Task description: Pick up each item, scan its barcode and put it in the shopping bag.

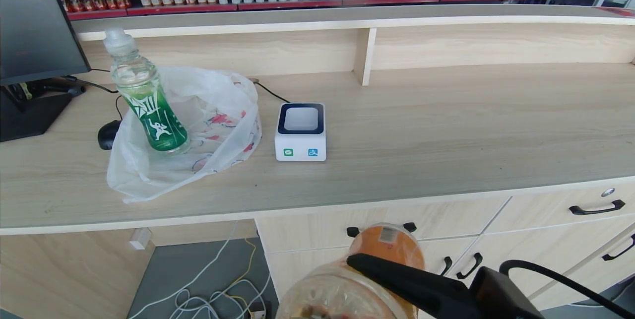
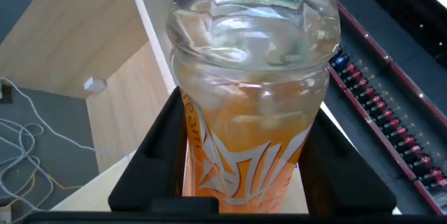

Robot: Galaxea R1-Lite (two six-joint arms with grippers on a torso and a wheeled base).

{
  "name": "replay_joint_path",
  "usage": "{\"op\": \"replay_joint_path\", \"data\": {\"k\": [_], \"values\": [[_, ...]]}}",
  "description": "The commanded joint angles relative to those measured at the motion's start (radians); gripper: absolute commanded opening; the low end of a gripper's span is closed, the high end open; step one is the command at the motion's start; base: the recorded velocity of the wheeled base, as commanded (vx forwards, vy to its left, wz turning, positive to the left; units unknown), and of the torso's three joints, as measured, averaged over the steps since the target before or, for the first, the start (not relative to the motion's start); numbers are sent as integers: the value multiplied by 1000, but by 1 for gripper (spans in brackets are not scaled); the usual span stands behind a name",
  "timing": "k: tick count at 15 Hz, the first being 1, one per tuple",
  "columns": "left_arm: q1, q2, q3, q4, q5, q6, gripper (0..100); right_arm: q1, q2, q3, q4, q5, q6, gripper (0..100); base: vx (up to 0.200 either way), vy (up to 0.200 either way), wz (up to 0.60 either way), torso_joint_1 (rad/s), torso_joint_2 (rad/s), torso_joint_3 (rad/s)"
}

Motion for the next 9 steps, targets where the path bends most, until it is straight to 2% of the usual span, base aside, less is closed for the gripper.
{"op": "replay_joint_path", "data": {"k": [1, 4, 5, 9], "values": [[0, 0, 0, 0, 0, 0, 100, 1, -49, 24, -3, -1, -108, 0, 0, 0, 0, 0, 0, 0], [0, 0, 0, 0, 0, 0, 100, 0, -58, 27, -3, 1, -221, 0, 0, 0, 0, 0, 0, 0], [1, 0, 0, 0, 0, 0, 100, 0, -69, 19, -3, 1, -303, 0, 0, 0, 0, 0, 0, 0], [1, 0, 0, 0, 0, 0, 100, 21, -71, 7, -3, 1, -349, 0, 0, 0, 0, 0, 0, 0]]}}
